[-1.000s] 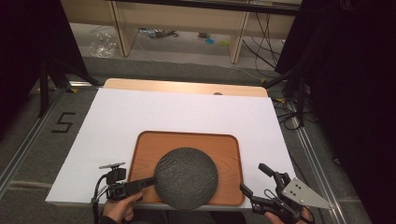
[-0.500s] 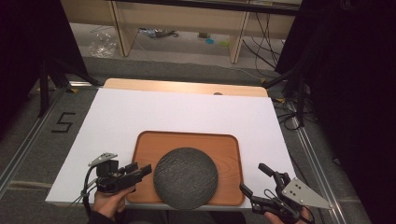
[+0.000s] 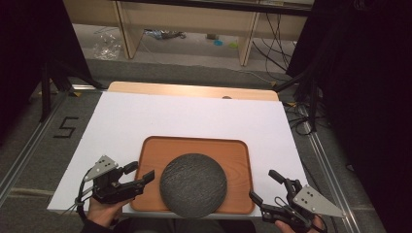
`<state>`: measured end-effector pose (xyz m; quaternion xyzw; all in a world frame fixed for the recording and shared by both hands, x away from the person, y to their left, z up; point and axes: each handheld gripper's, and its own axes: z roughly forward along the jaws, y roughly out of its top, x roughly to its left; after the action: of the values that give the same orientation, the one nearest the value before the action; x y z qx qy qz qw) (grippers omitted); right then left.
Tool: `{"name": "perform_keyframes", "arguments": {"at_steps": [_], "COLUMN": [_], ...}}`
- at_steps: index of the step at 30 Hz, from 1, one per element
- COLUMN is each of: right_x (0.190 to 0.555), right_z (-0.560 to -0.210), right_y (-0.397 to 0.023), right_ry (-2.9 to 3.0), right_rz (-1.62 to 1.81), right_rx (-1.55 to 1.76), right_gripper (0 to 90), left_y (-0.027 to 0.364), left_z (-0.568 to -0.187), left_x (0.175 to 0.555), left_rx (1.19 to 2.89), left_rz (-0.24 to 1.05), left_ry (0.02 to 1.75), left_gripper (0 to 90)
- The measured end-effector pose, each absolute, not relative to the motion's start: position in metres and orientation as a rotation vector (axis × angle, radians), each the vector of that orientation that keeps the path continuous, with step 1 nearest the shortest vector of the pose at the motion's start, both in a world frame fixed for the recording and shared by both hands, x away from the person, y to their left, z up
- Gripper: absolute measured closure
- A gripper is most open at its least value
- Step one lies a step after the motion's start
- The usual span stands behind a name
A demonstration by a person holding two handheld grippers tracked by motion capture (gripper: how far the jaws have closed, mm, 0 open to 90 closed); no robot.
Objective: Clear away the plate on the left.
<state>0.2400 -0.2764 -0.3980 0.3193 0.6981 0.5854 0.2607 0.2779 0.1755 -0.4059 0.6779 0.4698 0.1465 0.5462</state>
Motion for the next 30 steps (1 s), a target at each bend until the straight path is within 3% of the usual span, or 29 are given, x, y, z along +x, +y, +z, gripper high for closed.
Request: {"name": "perform_keyframes", "arguments": {"at_steps": [19, 30], "right_x": [0.239, 0.241], "right_z": [-0.398, -0.398], "right_y": [-0.276, -0.275], "right_ry": [1.893, 1.911], "right_rz": [1.591, 1.585], "right_rx": [0.858, 0.827], "right_gripper": [16.1, 15.9], "left_y": [0.179, 0.177], "left_z": [-0.401, -0.406], "left_x": [0.254, 0.241], "left_rx": [1.713, 1.76], "left_rz": [0.416, 0.415], "left_ry": [0.966, 1.009], "left_gripper": [25.5, 25.5]}}
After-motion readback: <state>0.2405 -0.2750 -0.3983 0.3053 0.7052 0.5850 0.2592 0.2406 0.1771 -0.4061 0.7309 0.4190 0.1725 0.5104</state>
